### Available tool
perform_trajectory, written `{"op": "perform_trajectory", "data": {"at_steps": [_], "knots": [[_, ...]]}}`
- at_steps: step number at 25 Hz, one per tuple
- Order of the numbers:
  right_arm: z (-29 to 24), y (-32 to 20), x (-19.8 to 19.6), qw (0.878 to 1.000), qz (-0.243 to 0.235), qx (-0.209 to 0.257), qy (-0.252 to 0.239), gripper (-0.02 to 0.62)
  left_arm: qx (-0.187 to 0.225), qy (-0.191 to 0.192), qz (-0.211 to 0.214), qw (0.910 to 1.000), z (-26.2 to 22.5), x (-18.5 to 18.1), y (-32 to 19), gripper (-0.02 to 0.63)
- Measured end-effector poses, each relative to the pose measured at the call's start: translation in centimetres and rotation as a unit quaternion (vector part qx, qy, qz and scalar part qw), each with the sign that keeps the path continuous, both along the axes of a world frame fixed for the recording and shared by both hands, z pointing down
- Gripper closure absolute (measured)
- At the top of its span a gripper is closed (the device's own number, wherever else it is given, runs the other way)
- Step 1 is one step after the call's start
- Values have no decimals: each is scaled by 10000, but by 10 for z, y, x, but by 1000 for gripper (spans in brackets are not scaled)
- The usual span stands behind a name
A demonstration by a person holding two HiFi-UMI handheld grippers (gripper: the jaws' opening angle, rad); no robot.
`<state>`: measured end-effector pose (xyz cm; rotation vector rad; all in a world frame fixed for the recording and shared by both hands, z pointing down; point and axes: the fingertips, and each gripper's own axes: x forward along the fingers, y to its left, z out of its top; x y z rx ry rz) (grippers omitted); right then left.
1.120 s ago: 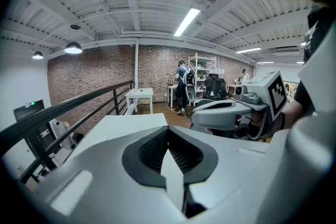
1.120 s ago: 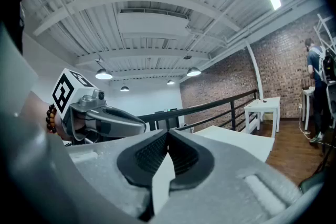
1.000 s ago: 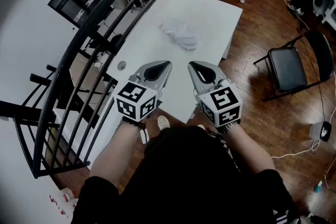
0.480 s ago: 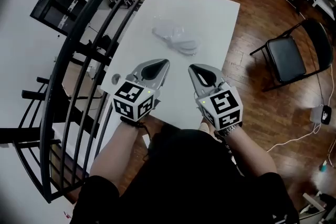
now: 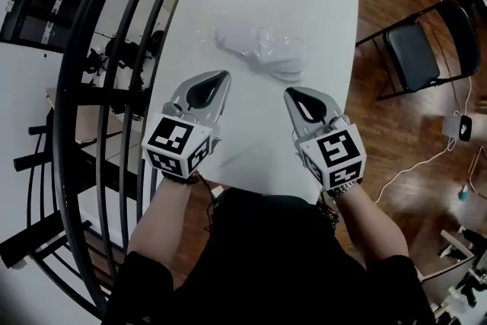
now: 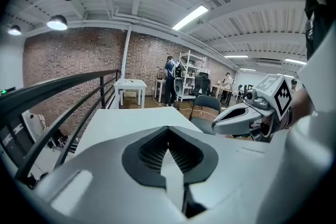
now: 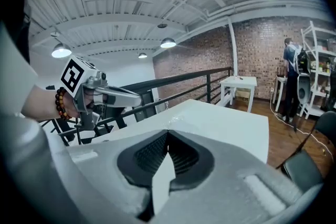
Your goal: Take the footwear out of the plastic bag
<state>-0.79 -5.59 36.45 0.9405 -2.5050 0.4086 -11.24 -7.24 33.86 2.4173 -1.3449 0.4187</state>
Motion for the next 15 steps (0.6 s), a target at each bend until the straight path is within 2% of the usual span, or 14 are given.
{"op": "perform_trajectory", "data": {"at_steps": [7, 11, 15], "knots": [[49, -42, -18, 9970, 291, -452, 558, 568, -208, 1, -57, 9998, 35, -52, -43, 591], [75, -65, -25, 9927, 501, -695, 854, 518, -372, -41, 6, 9993, 52, -66, -57, 590], [94, -82, -38, 9888, 486, -838, 1132, 461, -520, -96, 73, 9986, 68, -72, -67, 590]]}}
